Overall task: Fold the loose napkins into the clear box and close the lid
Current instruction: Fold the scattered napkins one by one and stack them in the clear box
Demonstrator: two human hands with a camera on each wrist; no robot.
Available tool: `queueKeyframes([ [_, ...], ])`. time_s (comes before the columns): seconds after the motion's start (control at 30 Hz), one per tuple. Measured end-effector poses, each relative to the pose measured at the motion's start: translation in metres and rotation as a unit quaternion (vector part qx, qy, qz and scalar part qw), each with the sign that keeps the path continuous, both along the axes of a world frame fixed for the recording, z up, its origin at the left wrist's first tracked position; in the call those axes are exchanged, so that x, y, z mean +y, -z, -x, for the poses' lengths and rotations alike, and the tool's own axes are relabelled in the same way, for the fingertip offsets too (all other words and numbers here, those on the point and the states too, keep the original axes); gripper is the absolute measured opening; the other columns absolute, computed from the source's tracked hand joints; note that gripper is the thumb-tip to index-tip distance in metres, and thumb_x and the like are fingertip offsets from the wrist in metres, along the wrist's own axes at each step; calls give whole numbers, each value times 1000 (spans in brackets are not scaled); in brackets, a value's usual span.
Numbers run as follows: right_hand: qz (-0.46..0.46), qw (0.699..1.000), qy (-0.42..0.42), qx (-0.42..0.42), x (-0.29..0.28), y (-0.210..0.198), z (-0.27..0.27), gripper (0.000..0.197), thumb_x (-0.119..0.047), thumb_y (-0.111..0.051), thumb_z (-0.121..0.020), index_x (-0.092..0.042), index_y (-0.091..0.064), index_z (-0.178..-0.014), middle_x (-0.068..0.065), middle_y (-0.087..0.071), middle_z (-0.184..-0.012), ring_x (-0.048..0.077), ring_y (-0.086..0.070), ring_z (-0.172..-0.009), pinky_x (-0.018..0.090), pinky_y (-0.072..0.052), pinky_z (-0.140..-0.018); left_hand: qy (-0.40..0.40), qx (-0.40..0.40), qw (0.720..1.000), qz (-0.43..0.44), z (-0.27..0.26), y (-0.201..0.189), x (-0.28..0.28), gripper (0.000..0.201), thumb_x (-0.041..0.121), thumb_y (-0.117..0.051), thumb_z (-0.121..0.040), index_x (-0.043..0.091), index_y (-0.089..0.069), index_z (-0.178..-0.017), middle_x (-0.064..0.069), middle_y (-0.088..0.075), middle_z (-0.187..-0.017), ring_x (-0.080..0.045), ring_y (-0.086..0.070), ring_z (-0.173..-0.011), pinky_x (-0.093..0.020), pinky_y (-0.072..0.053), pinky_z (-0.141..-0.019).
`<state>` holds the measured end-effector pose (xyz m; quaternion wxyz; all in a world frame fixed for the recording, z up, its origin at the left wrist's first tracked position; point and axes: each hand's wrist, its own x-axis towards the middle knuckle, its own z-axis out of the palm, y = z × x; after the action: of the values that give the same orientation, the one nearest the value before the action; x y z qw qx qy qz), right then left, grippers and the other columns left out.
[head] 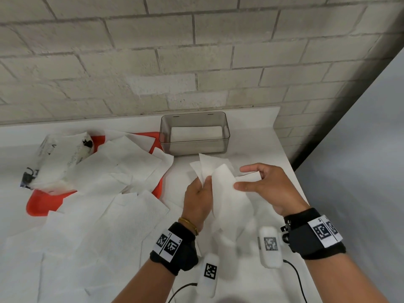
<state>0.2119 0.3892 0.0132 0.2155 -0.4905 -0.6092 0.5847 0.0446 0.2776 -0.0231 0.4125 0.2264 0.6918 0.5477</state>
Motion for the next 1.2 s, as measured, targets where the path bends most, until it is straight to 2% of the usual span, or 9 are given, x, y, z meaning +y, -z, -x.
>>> queueKeyframes([
  [0.13,36,999,-19,13,-2,-4,-1,42,-18,-98,-65,-34,-81,-100,-8,-75,-117,10,-65,-119,23,-49,-95,6,-56,998,-7,4,0,-2,36,36,-53,-106,4,-69,-105,-16,-75,-104,-41,-69,-107,-57,-57,-97],
  [0.2,76,996,-23,43,-3,-14,-6,39,-14,-94,-70,-30,-81,-103,-4,-77,-115,16,-70,-115,26,-51,-90,22,-76,997,-25,9,-3,-5,28,30,-54,-108,10,-73,-111,-11,-77,-107,-36,-70,-110,-51,-58,-98],
  [0.33,164,977,-51,124,-2,-35,-12,40,-7,-85,-78,-23,-78,-114,15,-77,-115,31,-73,-109,50,-54,-100,79,-89,991,-58,16,-12,-14,27,19,-51,-107,26,-75,-118,2,-78,-116,-20,-71,-114,-41,-55,-101],
  [0.5,166,961,-10,221,1,-40,-3,41,3,-71,-87,-9,-69,-127,13,-75,-123,29,-74,-107,38,-62,-91,130,-167,975,-75,4,-19,-22,21,26,-66,-88,24,-82,-101,-4,-79,-102,-21,-74,-93,-38,-58,-85],
  [0.57,146,963,23,227,2,-35,2,39,4,-69,-90,-8,-69,-127,11,-74,-125,29,-74,-108,35,-63,-86,130,-204,966,-85,0,-15,-25,23,17,-59,-97,20,-80,-105,-6,-78,-102,-23,-73,-92,-34,-59,-78],
  [0.67,121,968,62,211,1,-26,7,34,4,-69,-93,-10,-71,-124,11,-75,-122,29,-76,-106,36,-62,-84,133,-239,957,-94,-3,-10,-30,26,16,-56,-102,11,-73,-120,-11,-76,-113,-27,-72,-102,-36,-60,-82],
  [0.83,50,988,60,131,-6,-22,12,24,-1,-68,-96,-16,-75,-113,6,-79,-112,27,-76,-104,46,-57,-101,180,-181,961,-106,-2,-6,-36,44,36,-67,-79,12,-75,-115,-9,-77,-108,-24,-73,-100,-36,-60,-83],
  [1.03,-31,996,27,84,-9,-24,17,11,-28,-79,-91,-22,-80,-100,5,-77,-108,29,-70,-109,44,-52,-104,201,-89,973,-63,-1,-12,-33,24,8,-52,-105,8,-75,-114,-7,-78,-107,-20,-74,-97,-38,-62,-87],
  [1.2,-21,986,71,151,-7,-38,7,12,-14,-70,-97,-10,-78,-105,-1,-80,-100,3,-71,-90,19,-51,-86,85,-137,987,-16,7,-6,-26,27,27,-55,-107,9,-75,-114,-12,-78,-111,-31,-74,-107,-52,-55,-102],
])
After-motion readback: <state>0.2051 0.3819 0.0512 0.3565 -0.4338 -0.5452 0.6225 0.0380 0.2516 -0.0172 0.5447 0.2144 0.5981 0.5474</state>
